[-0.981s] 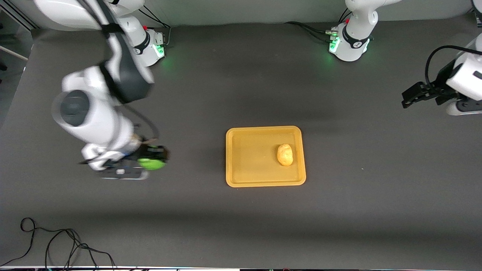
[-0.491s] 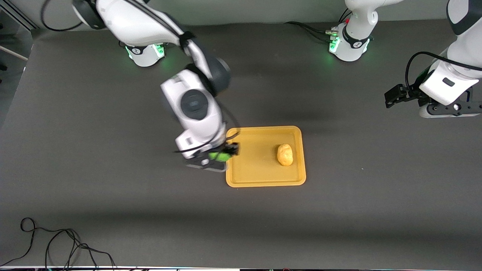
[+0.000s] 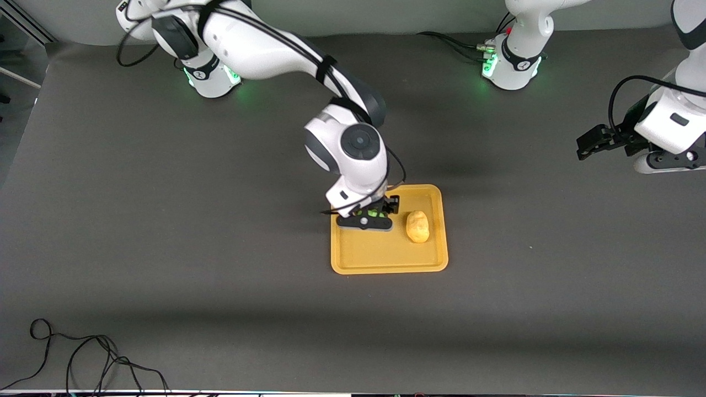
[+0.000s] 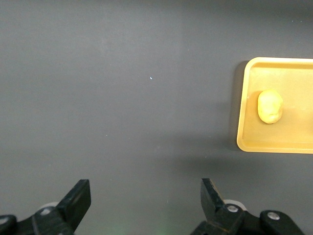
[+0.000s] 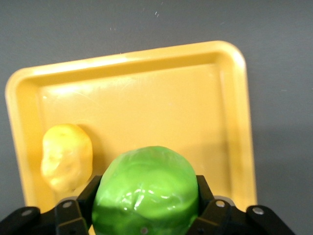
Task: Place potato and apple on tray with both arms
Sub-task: 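Carry the apple with the right gripper onto the tray beside the potato, then lower the apple onto the tray and open the right gripper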
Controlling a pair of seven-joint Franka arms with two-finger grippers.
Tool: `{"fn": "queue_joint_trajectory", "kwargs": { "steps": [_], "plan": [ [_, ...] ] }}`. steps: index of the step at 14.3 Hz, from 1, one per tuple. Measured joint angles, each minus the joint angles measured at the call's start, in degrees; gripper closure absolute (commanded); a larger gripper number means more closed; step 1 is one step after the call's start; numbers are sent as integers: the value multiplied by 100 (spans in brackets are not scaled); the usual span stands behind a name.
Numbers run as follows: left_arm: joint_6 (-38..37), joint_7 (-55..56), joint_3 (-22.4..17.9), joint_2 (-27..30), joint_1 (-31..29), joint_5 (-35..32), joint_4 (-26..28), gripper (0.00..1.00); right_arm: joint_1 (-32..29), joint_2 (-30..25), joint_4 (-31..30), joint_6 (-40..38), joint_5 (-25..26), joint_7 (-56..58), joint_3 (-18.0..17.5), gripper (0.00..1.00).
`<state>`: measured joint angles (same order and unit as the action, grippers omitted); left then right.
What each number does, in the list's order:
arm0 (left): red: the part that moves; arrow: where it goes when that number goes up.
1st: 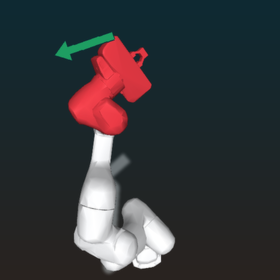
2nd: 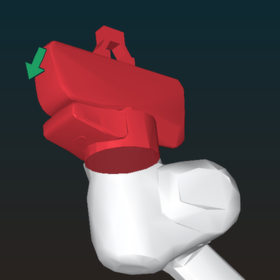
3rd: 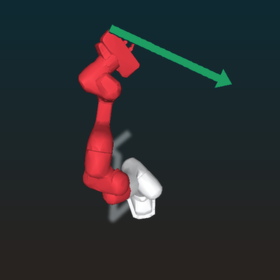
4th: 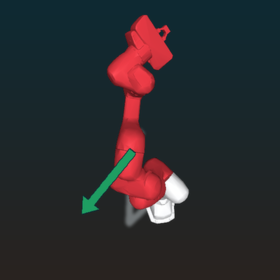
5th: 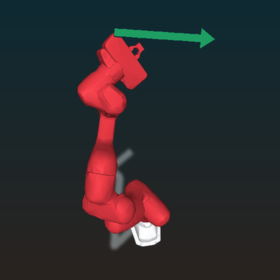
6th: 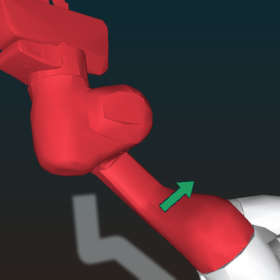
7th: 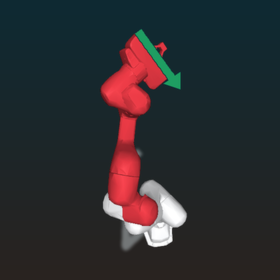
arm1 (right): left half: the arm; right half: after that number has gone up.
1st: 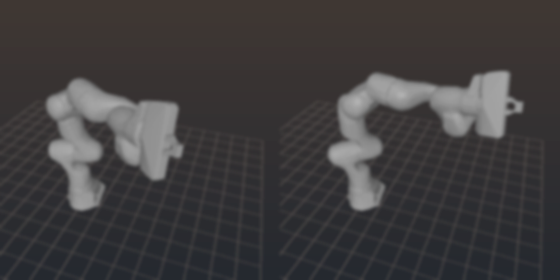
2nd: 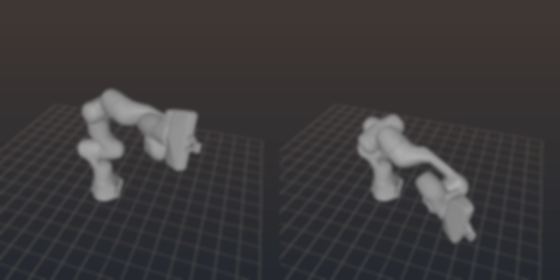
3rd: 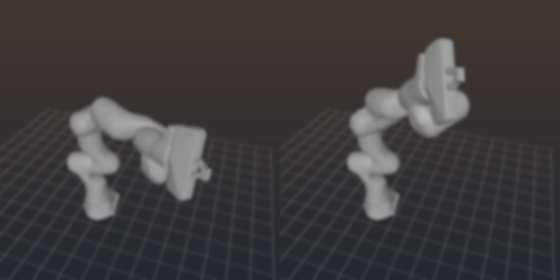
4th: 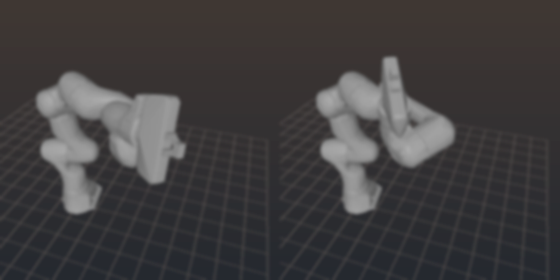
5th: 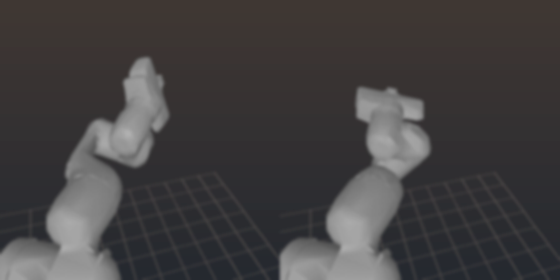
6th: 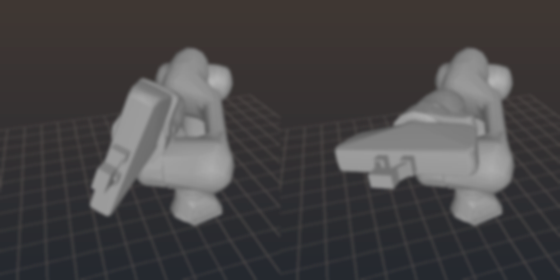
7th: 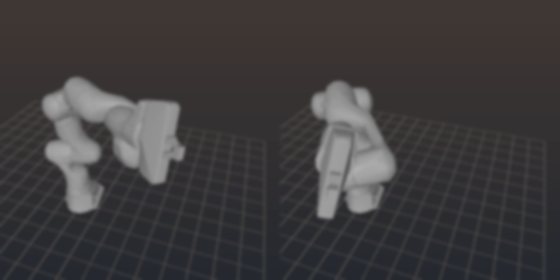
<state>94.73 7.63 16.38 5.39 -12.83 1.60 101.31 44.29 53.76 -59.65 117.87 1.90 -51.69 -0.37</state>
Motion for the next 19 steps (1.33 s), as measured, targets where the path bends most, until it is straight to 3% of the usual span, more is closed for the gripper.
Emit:
{"fn": "queue_joint_trajectory", "kwargs": {
  "steps": [5,11,12,13,14,19],
  "plan": [
    [-344,-3,-35,86,-7,-113,-148,0,52,703,55,697,221,0,1,54],
    [-377,-19,-119,85,-12,-152,-310,0,51,772,94,733,473,0,21,53],
    [-382,-32,-123,79,-12,-152,-308,0,51,775,97,733,479,0,33,43],
    [-382,-38,-119,68,-9,-152,-305,0,51,780,100,733,481,0,42,5],
    [-382,-42,-112,53,-6,-152,-300,0,50,785,103,733,481,0,48,0],
    [-506,-44,-98,-10,6,-146,-285,0,22,792,193,726,481,0,70,0]
  ]
}}
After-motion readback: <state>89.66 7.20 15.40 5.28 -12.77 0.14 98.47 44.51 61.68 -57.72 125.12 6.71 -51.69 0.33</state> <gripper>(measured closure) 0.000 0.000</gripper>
